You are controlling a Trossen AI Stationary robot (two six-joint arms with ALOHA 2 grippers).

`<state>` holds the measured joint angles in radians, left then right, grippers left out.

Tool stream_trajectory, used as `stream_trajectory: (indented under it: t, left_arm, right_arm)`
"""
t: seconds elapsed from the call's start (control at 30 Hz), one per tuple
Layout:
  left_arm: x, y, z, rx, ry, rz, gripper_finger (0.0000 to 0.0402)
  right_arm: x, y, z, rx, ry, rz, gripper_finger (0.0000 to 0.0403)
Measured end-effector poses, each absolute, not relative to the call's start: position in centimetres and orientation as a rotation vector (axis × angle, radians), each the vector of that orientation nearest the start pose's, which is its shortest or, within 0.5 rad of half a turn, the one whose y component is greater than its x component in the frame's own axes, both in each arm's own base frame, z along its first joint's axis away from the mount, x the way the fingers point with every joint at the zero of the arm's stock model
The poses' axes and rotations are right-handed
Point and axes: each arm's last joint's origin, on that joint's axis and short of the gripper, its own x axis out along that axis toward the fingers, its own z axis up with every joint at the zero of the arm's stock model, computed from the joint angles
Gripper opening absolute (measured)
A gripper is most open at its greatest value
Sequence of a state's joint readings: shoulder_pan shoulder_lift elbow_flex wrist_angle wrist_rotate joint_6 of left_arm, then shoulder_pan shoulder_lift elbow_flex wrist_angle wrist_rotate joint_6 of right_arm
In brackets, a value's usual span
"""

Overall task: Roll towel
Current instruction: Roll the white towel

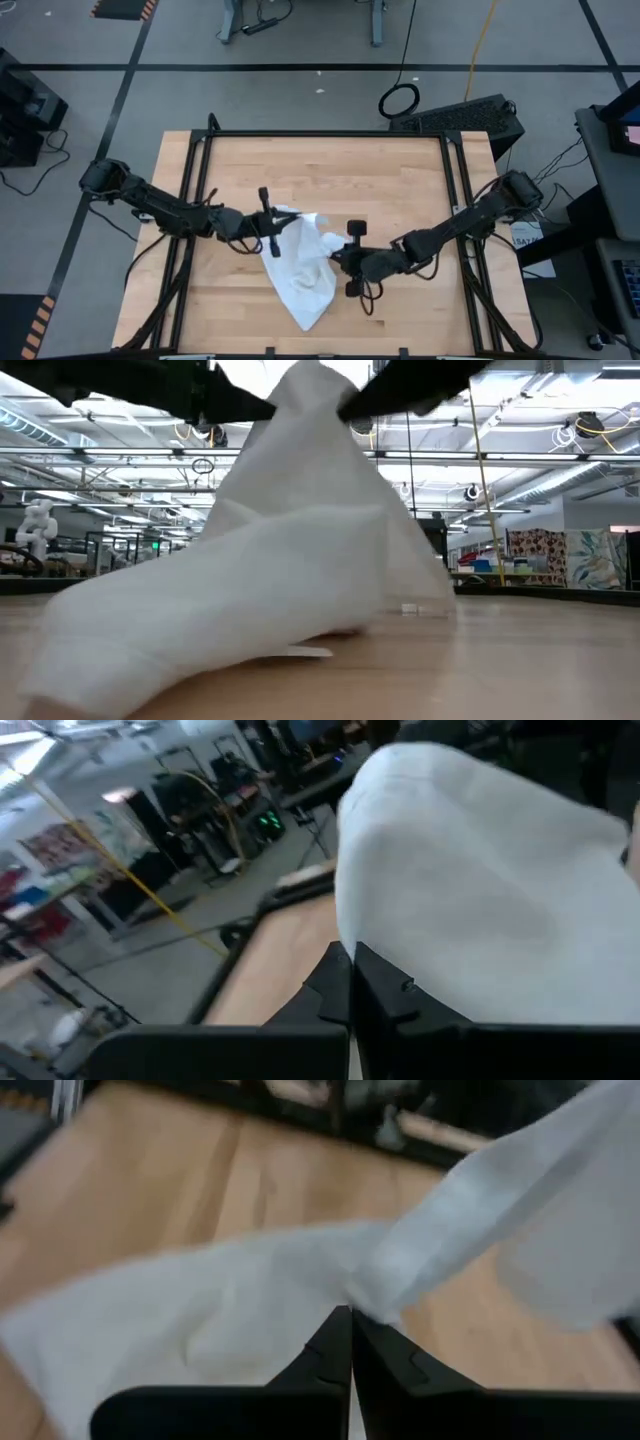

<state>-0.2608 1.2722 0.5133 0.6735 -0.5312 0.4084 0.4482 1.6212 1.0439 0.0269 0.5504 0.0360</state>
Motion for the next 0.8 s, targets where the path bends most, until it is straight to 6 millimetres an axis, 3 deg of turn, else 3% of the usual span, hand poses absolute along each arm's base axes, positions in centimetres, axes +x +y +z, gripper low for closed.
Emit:
stream_trajectory:
  t: [0.1,0.23,0.37,0.5,0.67,0.8]
  left_arm:
    - [25.1,-4.1,22.1,0.435,0.159,0.285,0.0000]
    - [25.1,-4.1,22.0,0.437,0.163,0.262,0.0000]
    - [25.1,-4.1,22.0,0.438,0.167,0.257,0.0000]
    - [25.1,-4.1,21.8,0.442,0.180,0.252,0.0000]
    - [25.1,-4.3,21.7,0.445,0.188,0.204,0.0000]
    - [25.2,-4.8,21.6,0.431,0.153,0.016,0.0000]
  right_arm:
    - [31.9,13.4,24.8,-0.204,0.438,-0.116,0.0001]
    - [31.5,13.1,24.4,-0.147,0.495,-0.136,0.0001]
    - [30.9,13.6,22.1,-0.090,0.658,-0.154,0.0013]
    - [30.1,14.8,19.2,-0.060,0.814,-0.170,0.0054]
    - [29.8,16.5,16.5,-0.090,0.881,-0.163,0.0116]
    - [29.8,16.5,15.8,-0.167,0.851,-0.245,0.0144]
